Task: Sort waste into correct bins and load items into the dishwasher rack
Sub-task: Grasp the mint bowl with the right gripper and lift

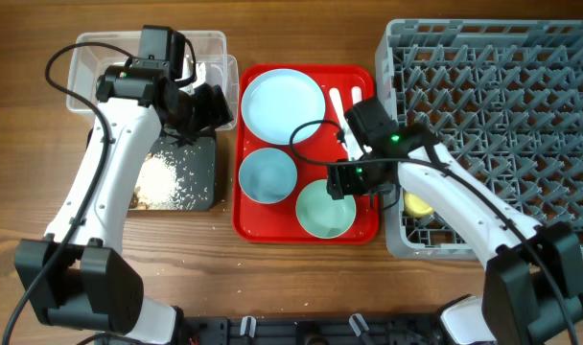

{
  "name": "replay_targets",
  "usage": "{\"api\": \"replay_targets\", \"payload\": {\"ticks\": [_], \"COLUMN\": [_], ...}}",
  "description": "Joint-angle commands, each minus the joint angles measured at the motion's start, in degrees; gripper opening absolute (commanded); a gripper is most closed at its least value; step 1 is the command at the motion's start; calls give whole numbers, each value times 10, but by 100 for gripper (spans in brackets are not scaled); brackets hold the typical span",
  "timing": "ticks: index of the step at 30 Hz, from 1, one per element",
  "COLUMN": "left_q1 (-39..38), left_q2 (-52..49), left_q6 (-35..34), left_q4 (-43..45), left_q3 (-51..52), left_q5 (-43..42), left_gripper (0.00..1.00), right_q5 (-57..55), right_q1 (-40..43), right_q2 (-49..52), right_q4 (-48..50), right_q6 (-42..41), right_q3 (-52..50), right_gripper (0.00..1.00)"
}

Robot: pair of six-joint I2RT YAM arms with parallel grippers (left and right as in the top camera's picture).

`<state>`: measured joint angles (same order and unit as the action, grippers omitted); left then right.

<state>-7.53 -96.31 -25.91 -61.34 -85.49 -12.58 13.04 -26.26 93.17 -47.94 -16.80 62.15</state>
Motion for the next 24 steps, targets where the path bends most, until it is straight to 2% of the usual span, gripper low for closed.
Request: {"api": "replay_targets", "payload": {"ticks": [1, 7, 10, 12, 14, 15, 16, 17, 19, 24], "left_q1": [3, 3, 3, 3, 3, 3, 3, 3, 3, 3], "left_q2": [11, 9, 9, 9, 9, 9, 9, 9, 9, 9], "left_q6": [-3, -3, -3, -3, -3, -2, -3, -3, -3, -3], "left_q4": [0, 0, 0, 0, 0, 0, 0, 0, 0, 0], "left_q3": [-9, -9, -9, -9, -9, -9, -9, -9, -9, -9], "left_q5": [-9, -9, -9, -9, -9, -9, -9, -9, -9, -9], "left_gripper": [77, 79, 80, 80, 81, 81, 82, 83, 100, 100], "right_q5": [-10, -16, -16, -23, -27, -27, -27, -28, -29, -38], "right_q1": [-2, -2, -2, -2, -2, -2, -2, -2, -2, -1], "right_q2": [4, 4, 4, 4, 9, 12, 14, 14, 14, -15], "right_q4": [25, 78, 85, 88, 87, 87, 87, 88, 88, 38], "right_q6": [-2, -3, -3, -3, -3, -3, -3, -3, -15, -29], "right_q3": [-30, -77, -83, -83, -83, -83, -83, -83, -82, -21], "right_gripper": [64, 57, 45, 31, 28, 22, 10, 6, 4, 4]}}
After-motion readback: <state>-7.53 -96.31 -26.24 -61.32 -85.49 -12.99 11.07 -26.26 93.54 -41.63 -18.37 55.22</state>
